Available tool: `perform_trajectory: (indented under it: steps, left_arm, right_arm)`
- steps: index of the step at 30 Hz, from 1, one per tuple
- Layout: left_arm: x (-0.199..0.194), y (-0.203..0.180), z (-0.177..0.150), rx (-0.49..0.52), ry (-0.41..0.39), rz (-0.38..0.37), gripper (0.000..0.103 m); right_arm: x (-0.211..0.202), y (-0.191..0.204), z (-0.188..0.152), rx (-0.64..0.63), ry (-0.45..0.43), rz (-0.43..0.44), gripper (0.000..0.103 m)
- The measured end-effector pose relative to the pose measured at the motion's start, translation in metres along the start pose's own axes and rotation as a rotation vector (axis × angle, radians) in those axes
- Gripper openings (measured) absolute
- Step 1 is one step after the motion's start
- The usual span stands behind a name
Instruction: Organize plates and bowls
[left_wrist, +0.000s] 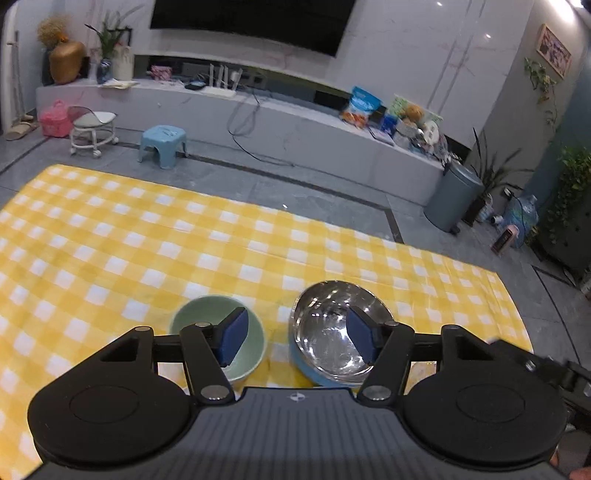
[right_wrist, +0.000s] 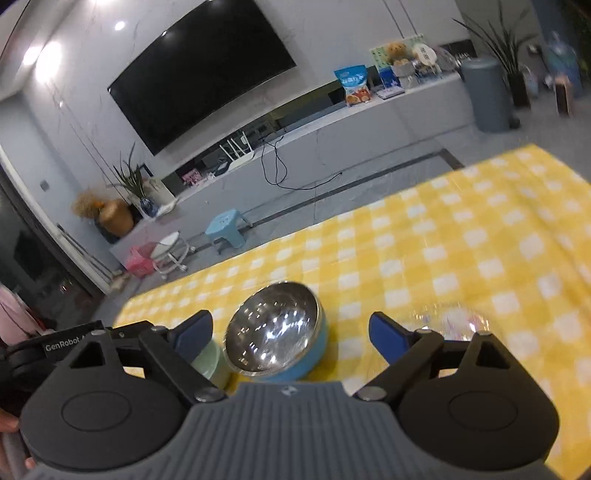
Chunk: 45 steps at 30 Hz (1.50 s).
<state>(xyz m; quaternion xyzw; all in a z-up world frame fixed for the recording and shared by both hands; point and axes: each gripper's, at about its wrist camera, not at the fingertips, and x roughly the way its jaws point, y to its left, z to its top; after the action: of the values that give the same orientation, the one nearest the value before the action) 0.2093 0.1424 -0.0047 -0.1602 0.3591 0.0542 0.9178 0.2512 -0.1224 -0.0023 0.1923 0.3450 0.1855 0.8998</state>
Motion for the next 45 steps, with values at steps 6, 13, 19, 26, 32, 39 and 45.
perform_trajectory:
  steps: [6, 13, 19, 26, 32, 39, 45]
  left_arm:
    - [0.030, -0.007, -0.005, 0.032, 0.008, 0.023, 0.072]
    - [0.053, 0.004, -0.017, -0.034, 0.035, 0.016, 0.072]
    - [0.063, 0.016, -0.019, -0.088, 0.064, -0.025, 0.072]
    - [0.076, 0.024, -0.023, -0.124, 0.107, -0.083, 0.072]
    - [0.080, 0.016, -0.029, -0.079, 0.100, -0.058, 0.060]
    - [0.077, 0.004, -0.031, -0.007, 0.079, 0.014, 0.045]
    - [0.071, -0.005, -0.031, 0.046, 0.057, 0.042, 0.030]
  right_arm:
    - [0.044, 0.001, 0.004, 0.019, -0.027, -0.016, 0.094]
    - [0.068, 0.003, -0.028, -0.136, -0.159, -0.289, 0.100]
    - [0.073, 0.000, -0.039, -0.178, -0.198, -0.258, 0.100]
    - [0.091, -0.032, -0.035, -0.007, 0.031, 0.058, 0.100]
    - [0.096, -0.032, -0.043, -0.024, 0.079, 0.013, 0.084]
    - [0.099, -0.024, -0.052, -0.114, 0.057, -0.004, 0.052]
    - [0.097, -0.016, -0.055, -0.190, 0.028, -0.031, 0.030]
